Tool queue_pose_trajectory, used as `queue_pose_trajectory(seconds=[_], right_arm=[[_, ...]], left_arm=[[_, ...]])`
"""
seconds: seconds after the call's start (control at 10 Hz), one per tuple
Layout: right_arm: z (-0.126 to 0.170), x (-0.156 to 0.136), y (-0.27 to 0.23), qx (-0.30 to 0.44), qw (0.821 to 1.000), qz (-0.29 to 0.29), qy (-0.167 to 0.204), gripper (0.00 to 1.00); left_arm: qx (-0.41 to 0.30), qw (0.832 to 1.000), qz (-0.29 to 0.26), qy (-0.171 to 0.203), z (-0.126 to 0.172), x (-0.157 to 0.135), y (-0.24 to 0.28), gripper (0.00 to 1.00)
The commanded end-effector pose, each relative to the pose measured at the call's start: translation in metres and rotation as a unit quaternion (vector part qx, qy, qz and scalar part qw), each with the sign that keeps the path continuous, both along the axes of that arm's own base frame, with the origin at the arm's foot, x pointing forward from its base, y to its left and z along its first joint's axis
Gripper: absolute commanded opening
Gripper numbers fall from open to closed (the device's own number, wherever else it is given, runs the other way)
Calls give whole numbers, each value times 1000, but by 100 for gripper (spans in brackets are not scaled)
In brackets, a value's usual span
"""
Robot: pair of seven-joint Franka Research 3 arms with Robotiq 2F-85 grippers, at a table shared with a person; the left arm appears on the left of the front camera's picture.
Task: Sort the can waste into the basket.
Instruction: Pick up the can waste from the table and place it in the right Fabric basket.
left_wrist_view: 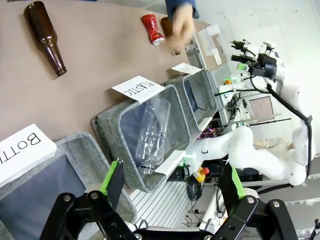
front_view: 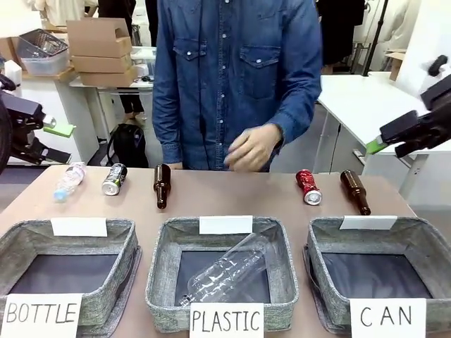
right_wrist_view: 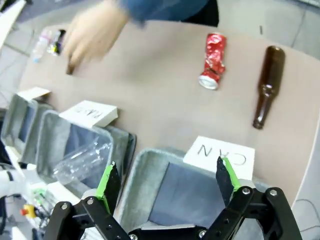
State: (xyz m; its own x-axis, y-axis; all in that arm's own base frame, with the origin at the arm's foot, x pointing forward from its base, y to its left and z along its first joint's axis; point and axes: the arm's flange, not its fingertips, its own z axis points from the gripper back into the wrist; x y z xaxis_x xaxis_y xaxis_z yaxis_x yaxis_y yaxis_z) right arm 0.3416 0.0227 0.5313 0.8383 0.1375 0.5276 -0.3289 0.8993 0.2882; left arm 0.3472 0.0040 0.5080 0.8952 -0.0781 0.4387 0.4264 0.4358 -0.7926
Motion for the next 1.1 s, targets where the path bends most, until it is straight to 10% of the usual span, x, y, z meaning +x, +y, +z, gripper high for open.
queue_pose_trajectory(seconds=[0.0, 0.5, 0.7, 1.0], right_arm=[[-23, 61, 39, -66, 997, -25, -8, 100], [-111, 190, 78, -157, 986, -47, 41, 100], [-105, 142, 70, -144, 989, -20, 15, 100], [-159, 228, 64, -170, 982, -31, 73, 100]], left_arm=[[-10, 1000, -4, -11, 1, 1, -1, 100], [-10, 1000, -4, -11, 1, 1, -1, 100], [-10, 1000, -4, -11, 1, 1, -1, 100], [-10, 1000, -4, -11, 1, 1, -1, 100]])
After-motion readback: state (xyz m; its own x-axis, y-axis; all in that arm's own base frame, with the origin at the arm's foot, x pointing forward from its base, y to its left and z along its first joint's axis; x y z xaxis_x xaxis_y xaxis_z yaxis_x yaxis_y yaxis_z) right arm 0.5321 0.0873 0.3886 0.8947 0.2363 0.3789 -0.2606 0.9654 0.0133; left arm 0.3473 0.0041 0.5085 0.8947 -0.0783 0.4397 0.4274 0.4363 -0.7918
